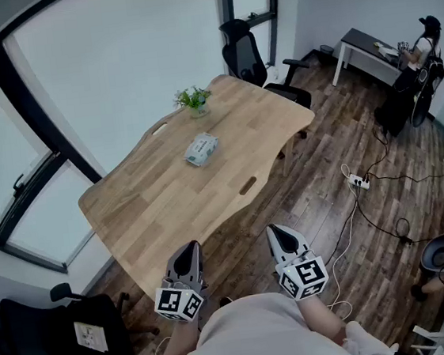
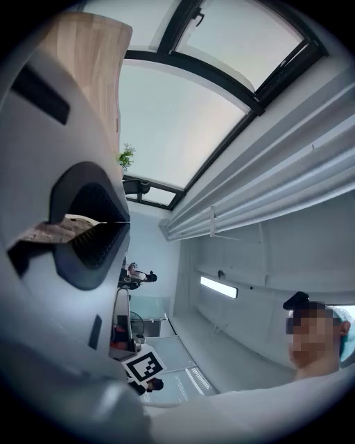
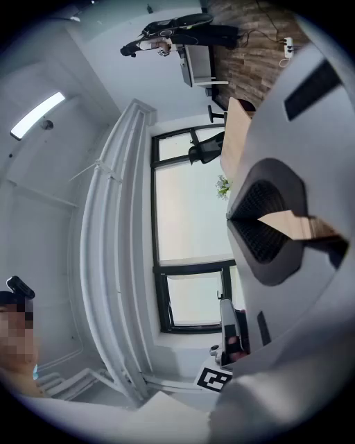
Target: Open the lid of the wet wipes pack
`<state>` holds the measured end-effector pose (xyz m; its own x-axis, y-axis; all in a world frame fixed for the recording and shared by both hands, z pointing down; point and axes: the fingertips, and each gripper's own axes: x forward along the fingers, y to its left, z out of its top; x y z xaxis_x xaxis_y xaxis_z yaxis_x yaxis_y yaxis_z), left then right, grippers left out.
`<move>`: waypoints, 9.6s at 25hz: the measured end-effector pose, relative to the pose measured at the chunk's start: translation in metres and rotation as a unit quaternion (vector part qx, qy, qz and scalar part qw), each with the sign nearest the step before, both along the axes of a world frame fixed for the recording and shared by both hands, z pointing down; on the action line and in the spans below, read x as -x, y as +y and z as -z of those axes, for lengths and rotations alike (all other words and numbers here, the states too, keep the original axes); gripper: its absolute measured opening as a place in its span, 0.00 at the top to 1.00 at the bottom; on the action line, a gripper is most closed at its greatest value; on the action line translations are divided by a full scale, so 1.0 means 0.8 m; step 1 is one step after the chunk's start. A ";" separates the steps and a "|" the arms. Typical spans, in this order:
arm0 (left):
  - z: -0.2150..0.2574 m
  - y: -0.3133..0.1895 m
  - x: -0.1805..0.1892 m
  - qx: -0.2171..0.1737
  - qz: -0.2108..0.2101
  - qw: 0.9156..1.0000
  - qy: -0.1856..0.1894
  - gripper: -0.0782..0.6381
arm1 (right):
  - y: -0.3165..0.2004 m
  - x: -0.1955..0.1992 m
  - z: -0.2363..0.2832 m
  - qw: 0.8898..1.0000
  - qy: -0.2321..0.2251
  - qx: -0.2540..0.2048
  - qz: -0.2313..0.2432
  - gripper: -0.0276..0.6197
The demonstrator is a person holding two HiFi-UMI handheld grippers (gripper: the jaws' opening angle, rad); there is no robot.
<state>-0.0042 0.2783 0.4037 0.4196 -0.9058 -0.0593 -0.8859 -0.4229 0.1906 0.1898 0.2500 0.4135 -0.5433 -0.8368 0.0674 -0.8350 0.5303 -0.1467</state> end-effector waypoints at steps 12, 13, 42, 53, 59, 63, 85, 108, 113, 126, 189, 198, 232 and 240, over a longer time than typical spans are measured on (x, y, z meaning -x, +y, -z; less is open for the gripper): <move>0.000 0.001 0.006 0.001 0.002 1.000 -0.006 0.86 | -0.004 0.006 0.000 1.000 0.004 0.000 0.001 0.95; -0.001 0.000 0.007 0.001 0.002 1.000 -0.006 0.86 | -0.004 0.006 0.000 1.000 0.004 0.000 0.001 0.95; 0.000 0.000 0.042 -0.008 -0.016 1.000 -0.025 0.86 | -0.003 0.039 0.006 0.999 0.004 -0.019 -0.039 0.65; -0.001 0.002 0.050 -0.007 -0.020 0.999 -0.024 0.86 | -0.004 0.050 0.002 0.999 -0.012 -0.012 -0.042 0.41; -0.005 0.000 0.060 -0.003 -0.021 1.000 -0.022 0.86 | -0.006 0.061 -0.003 0.999 -0.008 -0.007 -0.040 0.41; -0.007 -0.003 0.066 -0.003 -0.024 1.000 -0.020 0.86 | -0.007 0.067 -0.004 0.999 -0.004 -0.007 -0.043 0.41; -0.017 -0.031 0.125 -0.001 -0.036 0.999 -0.024 0.86 | -0.021 0.117 -0.015 0.998 0.007 0.001 -0.060 0.41; -0.035 -0.145 0.092 0.026 -0.013 0.999 -0.044 0.86 | -0.169 0.095 -0.035 1.000 -0.011 0.010 -0.025 0.42; -0.033 -0.210 0.070 0.034 0.012 0.998 -0.047 0.86 | -0.244 0.076 -0.034 1.000 -0.009 0.014 -0.001 0.42; -0.033 -0.343 -0.010 0.051 0.074 0.995 -0.040 0.86 | -0.409 0.005 -0.028 0.998 0.001 0.015 0.063 0.42; -0.147 -0.494 0.064 0.169 0.038 0.983 -0.066 0.86 | -0.561 0.104 -0.129 0.984 0.126 0.088 0.095 0.44; -0.183 -0.518 0.069 0.198 0.037 0.977 -0.069 0.86 | -0.590 0.127 -0.165 0.971 0.185 0.088 0.126 0.44; -0.306 -0.602 0.079 0.278 0.046 0.957 -0.067 0.86 | -0.669 0.229 -0.280 0.860 0.426 -0.034 0.279 0.45; -0.337 -0.627 0.085 0.295 0.053 0.951 -0.072 0.86 | -0.680 0.249 -0.306 0.816 0.477 -0.075 0.318 0.45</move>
